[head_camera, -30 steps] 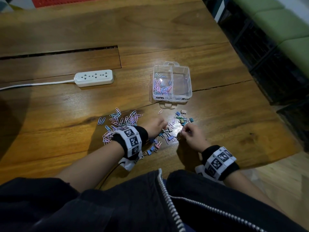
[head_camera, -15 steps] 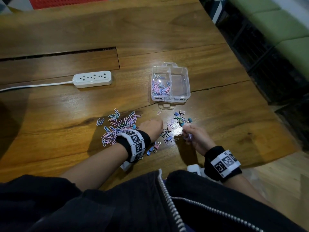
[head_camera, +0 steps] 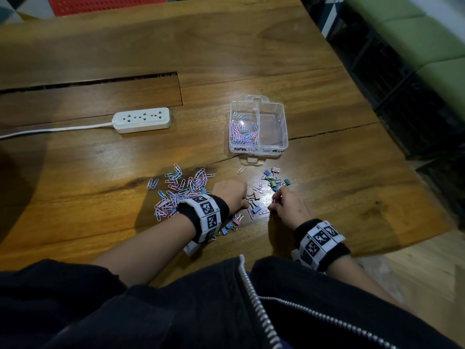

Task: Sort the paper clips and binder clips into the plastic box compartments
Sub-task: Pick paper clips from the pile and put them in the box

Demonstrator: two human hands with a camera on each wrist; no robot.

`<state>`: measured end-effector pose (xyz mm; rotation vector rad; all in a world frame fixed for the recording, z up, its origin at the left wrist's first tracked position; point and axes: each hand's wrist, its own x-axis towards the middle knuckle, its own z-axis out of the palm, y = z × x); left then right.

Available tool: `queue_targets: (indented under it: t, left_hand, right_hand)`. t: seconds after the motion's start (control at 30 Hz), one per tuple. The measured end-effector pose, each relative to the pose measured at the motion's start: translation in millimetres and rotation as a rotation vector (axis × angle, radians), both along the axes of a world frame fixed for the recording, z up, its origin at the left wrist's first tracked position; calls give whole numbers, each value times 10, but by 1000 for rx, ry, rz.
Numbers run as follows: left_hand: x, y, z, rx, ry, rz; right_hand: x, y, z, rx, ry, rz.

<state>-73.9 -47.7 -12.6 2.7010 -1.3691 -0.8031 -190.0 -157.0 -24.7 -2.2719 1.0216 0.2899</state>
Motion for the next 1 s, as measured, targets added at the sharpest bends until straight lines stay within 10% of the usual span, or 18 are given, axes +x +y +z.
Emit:
queue_targets:
  t: [0.23, 0.43, 0.53, 0.7, 1.0]
  left_hand:
    - [30, -22, 73, 19, 95, 18]
    - [100, 72, 122, -450, 1162, 517]
    - [117, 83, 110, -560, 1353, 555]
    - [17, -29, 115, -378, 887, 320]
    - [-108, 7, 73, -86, 44, -422]
  right_hand:
    - [16, -64, -21, 60, -11, 86]
    - [-61, -69, -15, 219, -186, 10]
    - [-86, -116, 38, 377, -287, -132]
    - [-121, -201, 191, 855, -515, -458]
    - [-132, -148, 222, 998, -457, -547]
